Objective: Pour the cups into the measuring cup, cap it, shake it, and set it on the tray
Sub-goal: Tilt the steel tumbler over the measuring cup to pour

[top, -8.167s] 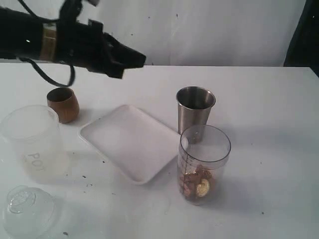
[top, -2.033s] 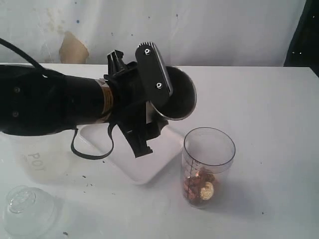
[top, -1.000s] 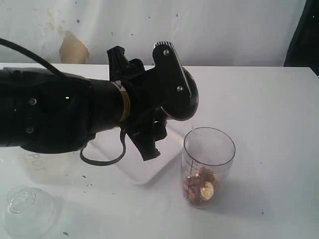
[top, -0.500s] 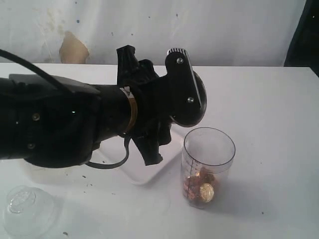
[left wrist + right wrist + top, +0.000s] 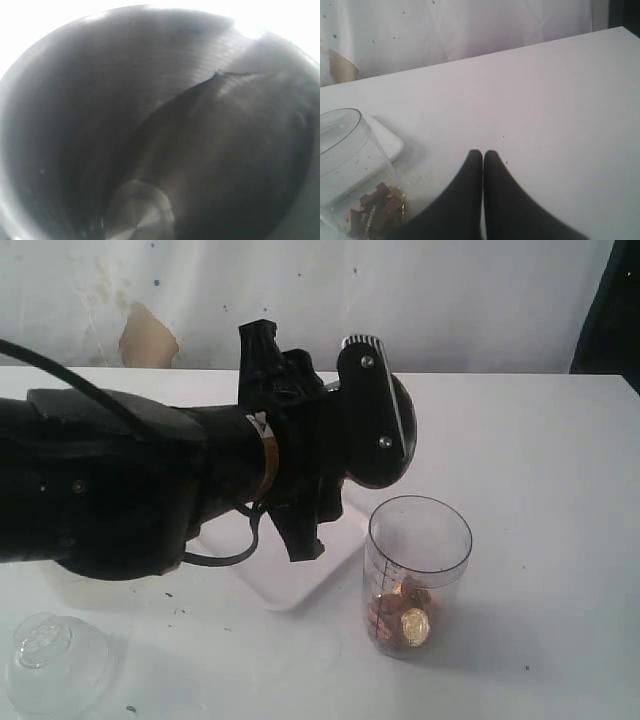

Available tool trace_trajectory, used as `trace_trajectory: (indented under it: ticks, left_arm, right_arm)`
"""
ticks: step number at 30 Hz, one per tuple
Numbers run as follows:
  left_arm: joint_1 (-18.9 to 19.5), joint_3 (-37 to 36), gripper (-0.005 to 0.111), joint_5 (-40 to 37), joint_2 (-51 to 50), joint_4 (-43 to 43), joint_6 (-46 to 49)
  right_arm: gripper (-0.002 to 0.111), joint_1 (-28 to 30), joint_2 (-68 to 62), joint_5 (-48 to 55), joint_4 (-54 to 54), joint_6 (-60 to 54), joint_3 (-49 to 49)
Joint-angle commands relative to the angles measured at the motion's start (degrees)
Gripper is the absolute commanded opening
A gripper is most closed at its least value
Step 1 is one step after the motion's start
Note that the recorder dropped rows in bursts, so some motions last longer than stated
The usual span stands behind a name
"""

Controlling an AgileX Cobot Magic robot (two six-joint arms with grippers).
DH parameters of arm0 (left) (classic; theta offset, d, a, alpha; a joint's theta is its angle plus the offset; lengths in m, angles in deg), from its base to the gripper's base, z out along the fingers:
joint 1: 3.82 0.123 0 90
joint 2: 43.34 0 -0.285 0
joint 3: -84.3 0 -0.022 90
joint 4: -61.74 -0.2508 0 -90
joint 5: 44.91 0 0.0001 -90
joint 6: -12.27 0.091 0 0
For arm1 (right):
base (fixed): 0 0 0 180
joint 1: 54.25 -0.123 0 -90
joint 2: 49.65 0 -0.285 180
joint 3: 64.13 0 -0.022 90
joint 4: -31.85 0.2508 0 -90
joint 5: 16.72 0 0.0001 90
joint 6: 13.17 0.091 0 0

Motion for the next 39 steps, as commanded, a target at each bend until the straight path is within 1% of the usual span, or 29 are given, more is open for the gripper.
trace_trajectory:
  ticks: [1,7,39]
  left_arm:
    - [-0.2,0.8,0.0,-0.5,-1.1,-3.4,-1.8]
    - [-0.3,0.8,0.0,-1.2,-3.1,-5.3,-1.9]
    - [-0.3,0.8,0.0,-1.1,-3.1,-15.3,-1.8]
  right_arm:
    - [0.0,-0.2,0.2,-0.8,0.0,-0.3,0.1]
    - [0.0,-0.2,0.2,-0.8,0.0,-0.3,0.1]
    - [0.0,-0.2,0.2,-0.7,-0.1,-0.3,0.1]
